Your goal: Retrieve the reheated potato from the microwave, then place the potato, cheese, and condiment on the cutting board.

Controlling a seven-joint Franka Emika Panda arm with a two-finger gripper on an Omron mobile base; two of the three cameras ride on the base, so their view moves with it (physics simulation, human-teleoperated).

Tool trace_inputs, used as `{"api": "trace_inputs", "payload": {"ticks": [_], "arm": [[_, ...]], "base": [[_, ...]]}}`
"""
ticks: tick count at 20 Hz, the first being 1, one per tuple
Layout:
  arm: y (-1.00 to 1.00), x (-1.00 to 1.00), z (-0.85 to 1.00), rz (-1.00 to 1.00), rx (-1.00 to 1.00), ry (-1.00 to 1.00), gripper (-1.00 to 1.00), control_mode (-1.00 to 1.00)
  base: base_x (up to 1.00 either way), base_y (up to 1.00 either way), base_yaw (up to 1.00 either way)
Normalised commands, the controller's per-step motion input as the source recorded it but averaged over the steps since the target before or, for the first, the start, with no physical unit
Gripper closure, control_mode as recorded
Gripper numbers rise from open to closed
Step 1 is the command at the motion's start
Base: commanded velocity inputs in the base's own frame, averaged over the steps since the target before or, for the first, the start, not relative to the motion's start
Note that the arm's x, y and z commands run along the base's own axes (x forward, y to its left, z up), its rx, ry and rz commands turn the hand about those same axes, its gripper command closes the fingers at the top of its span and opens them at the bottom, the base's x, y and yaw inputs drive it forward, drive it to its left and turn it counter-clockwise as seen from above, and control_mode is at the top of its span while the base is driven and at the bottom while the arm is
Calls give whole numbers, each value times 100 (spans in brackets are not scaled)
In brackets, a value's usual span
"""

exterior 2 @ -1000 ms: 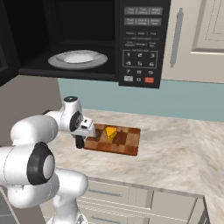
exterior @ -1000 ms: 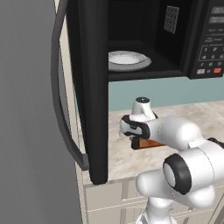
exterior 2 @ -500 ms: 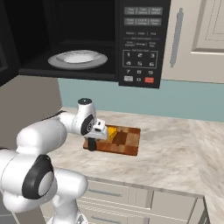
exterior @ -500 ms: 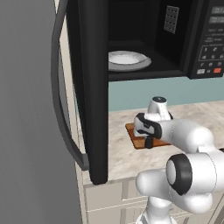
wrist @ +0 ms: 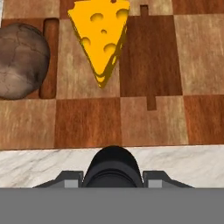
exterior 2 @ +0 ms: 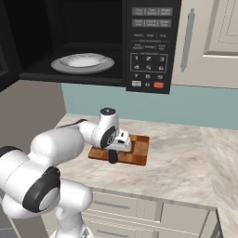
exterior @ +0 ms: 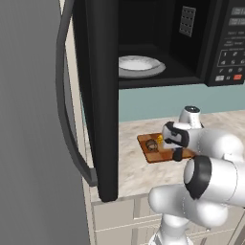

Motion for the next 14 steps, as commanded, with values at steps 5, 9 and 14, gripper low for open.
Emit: {"api": "trace_inputs", "payload": {"ticks": [5,9,14], "arm": [[-59,14,2,0,0,0,100,-100],[-48,29,1,0,0,0,100,-100],[-37,35,0,1,0,0,100,-100]], "base": [[0,0,0],[0,0,0],[0,0,0]]}}
